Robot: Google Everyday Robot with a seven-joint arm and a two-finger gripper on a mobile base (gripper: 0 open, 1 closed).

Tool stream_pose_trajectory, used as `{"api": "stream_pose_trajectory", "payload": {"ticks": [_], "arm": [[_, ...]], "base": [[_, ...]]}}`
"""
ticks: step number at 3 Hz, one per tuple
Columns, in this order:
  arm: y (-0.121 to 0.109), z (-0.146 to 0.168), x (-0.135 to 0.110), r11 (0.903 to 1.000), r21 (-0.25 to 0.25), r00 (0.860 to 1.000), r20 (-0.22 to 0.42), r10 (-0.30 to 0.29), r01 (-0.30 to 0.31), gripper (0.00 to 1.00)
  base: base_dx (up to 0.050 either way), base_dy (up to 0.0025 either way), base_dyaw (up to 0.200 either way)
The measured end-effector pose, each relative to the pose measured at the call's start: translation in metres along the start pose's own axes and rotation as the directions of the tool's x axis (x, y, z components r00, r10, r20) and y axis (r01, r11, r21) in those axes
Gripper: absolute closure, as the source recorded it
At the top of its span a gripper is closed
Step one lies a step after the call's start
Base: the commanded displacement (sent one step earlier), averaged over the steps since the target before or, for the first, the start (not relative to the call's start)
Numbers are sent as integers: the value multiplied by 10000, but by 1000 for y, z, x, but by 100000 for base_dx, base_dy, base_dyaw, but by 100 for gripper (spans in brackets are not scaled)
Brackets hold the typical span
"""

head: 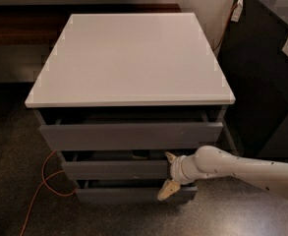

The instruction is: Pick green can from middle drawer and place on counter

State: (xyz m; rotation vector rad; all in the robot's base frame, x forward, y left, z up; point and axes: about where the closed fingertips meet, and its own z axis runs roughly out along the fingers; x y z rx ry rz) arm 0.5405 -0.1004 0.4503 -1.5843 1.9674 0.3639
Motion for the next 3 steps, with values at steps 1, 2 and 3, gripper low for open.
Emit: {"api": "stream_pose_trajectory", "payload": {"ticks": [1,2,3], "arm": [[-4,12,7,9997,229,9989,-449,98,-87,0],[-11,16,11,9975,700,9985,-550,81,-42,0],[-16,15,12,9953,964,9981,-615,41,18,0]], "base": [[0,0,0],[0,0,0],[0,0,0]]}}
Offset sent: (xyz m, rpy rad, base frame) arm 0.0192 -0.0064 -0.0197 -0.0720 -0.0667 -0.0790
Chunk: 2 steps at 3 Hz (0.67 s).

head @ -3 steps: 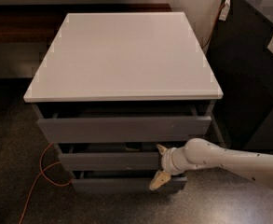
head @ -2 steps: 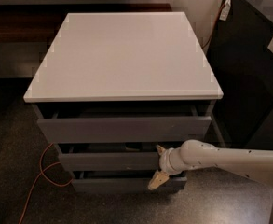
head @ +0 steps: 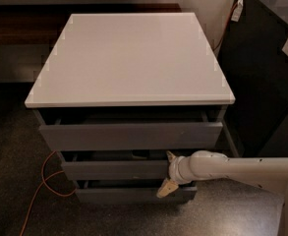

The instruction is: Pick green can from middle drawer and place on counter

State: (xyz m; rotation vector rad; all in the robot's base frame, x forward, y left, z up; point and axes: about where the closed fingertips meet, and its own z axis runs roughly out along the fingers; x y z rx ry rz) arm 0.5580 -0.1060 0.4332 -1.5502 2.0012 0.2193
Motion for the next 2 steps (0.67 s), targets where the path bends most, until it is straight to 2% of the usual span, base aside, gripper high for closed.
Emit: {"api": "stream_pose_trajectory", "payload": {"ticks": [2], "arm": [[0,9,8,10000,-25,9993,-377,50,-51,48]], "base": [[0,0,0]]}}
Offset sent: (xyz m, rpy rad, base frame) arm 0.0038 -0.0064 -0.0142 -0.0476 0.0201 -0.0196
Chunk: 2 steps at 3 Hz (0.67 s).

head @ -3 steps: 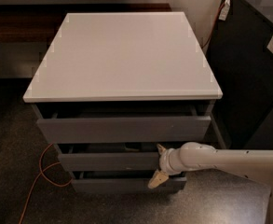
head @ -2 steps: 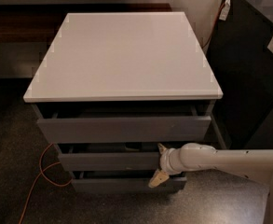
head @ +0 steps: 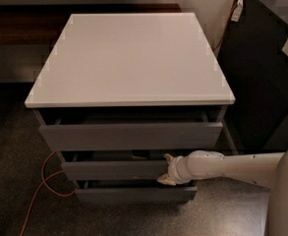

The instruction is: Pick green can from middle drawer and place on counter

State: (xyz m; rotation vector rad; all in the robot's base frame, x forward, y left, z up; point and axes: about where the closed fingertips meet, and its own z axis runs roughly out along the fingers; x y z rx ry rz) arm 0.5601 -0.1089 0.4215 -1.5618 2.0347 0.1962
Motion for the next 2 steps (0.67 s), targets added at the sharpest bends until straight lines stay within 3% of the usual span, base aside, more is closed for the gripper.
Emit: {"api": "stream_pose_trajectory", "payload": {"ticks": [1,2], "arm": [[2,-4,-1,10000,-48,10000,-43,-83,83,78],[1,-9,-4,10000,-49,10000,-43,-84,84,100]], "base": [[0,0,0],[0,0,0]]}}
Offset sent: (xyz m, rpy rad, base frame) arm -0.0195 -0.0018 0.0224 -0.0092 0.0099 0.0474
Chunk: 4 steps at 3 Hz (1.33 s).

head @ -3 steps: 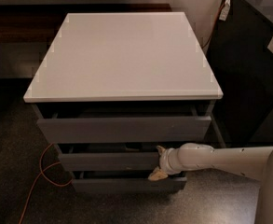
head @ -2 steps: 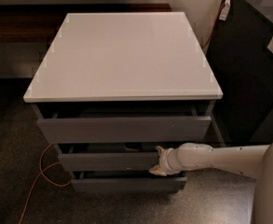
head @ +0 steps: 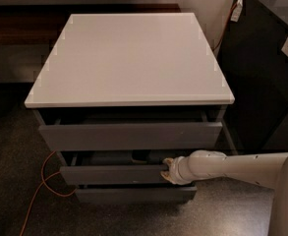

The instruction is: Pick green can from middle drawer and place on counter

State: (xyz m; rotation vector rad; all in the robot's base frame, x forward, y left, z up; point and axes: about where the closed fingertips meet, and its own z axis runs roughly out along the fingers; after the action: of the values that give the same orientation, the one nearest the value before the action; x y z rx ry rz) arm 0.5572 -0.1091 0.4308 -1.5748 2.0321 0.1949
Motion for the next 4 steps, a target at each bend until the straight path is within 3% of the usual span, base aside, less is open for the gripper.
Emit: {"api": "stream_pose_trajectory", "payload": {"ticks": [4], "arm": [[0,-1,-1,10000,-3,10000,1,0,0,100]], "base": [[0,0,0]]}}
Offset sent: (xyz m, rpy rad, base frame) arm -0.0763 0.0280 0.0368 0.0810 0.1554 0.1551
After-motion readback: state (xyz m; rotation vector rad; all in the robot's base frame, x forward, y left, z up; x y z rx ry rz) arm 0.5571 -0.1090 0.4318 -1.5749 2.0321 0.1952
